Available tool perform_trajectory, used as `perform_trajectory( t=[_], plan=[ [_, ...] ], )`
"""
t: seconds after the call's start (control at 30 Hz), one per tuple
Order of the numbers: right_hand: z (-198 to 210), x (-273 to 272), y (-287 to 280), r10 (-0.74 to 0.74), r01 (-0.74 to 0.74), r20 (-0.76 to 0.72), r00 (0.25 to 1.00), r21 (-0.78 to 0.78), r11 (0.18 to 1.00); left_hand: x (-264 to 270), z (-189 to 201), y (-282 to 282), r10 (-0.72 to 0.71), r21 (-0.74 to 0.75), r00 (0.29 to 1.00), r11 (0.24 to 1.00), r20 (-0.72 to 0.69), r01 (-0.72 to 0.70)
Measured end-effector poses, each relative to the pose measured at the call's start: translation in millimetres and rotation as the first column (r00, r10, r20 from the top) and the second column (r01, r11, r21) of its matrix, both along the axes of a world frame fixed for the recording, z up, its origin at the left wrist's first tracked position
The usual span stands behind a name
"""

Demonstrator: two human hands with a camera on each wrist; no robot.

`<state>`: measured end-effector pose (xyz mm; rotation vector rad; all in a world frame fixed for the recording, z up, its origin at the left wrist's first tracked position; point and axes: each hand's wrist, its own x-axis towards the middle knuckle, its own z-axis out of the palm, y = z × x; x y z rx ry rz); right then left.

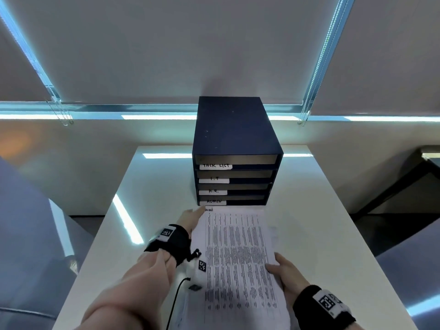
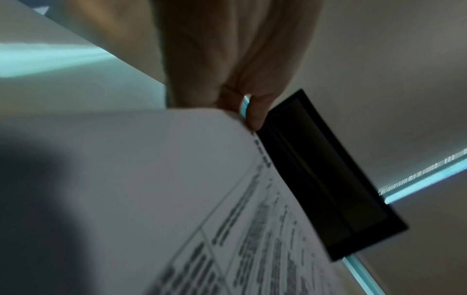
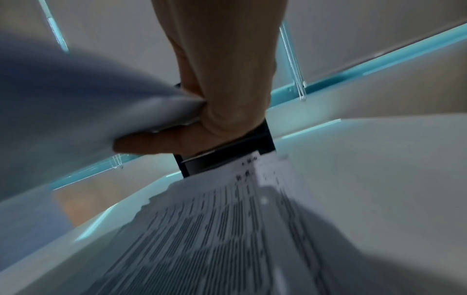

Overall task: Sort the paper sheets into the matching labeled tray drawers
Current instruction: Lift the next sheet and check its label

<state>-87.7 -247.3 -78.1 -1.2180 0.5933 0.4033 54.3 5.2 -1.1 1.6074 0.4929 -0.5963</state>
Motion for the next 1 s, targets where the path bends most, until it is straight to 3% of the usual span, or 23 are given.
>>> perform_trajectory(
  t=[0.1, 0.23, 0.3, 0.37, 0.5, 0.57, 0.67, 0.8, 0.9, 1.0],
  plan=[
    [-13, 10, -5, -0.053, 0.052, -0.105, 0.993, -0.018, 0.998, -13, -13, -6, -0.170, 0.171, 0.983, 0.969, -0.065, 0.179],
    [-42, 53, -28, -0.026, 0.010, -0.160, 0.987, -0.103, 0.995, -14, -34, -3, -0.114, 0.024, 0.984, 0.993, -0.136, 0.118],
    [-16, 77, -23, 0.004, -0.024, -0.177, 0.984, -0.109, 0.994, -9, -37, -4, -0.087, -0.004, 0.985, 0.996, -0.148, 0.087],
    [-1, 105, -22, 0.007, -0.045, -0.175, 0.984, -0.214, 0.976, -3, -41, -3, -0.063, -0.043, 0.986, 0.997, -0.152, 0.057],
    [-32, 168, -34, 0.059, -0.103, -0.132, 0.990, -0.366, 0.925, 5, -47, -4, -0.075, -0.184, 0.979, 0.982, -0.192, 0.039],
    [-10, 179, -25, 0.022, -0.058, -0.091, 0.996, -0.406, 0.912, 4, -49, -8, -0.124, -0.220, 0.971, 0.972, -0.205, 0.078],
    [-8, 188, -24, 0.007, -0.024, -0.049, 0.999, -0.359, 0.933, 7, -60, -17, -0.092, -0.179, 0.991, 0.981, -0.095, 0.074],
    [-1, 183, -34, 0.017, -0.058, -0.160, 0.987, -0.254, 0.965, 30, -82, -26, 0.100, -0.181, 0.995, 0.979, 0.004, -0.098],
    [0, 183, -35, -0.042, 0.026, -0.171, 0.984, -0.093, 0.995, 49, -84, -33, 0.232, -0.247, 0.973, 0.942, -0.006, -0.227],
    [-5, 204, -25, -0.182, 0.200, -0.184, 0.966, 0.088, 0.976, 84, -97, -39, 0.348, -0.400, 0.933, 0.846, -0.086, -0.352]
  ],
)
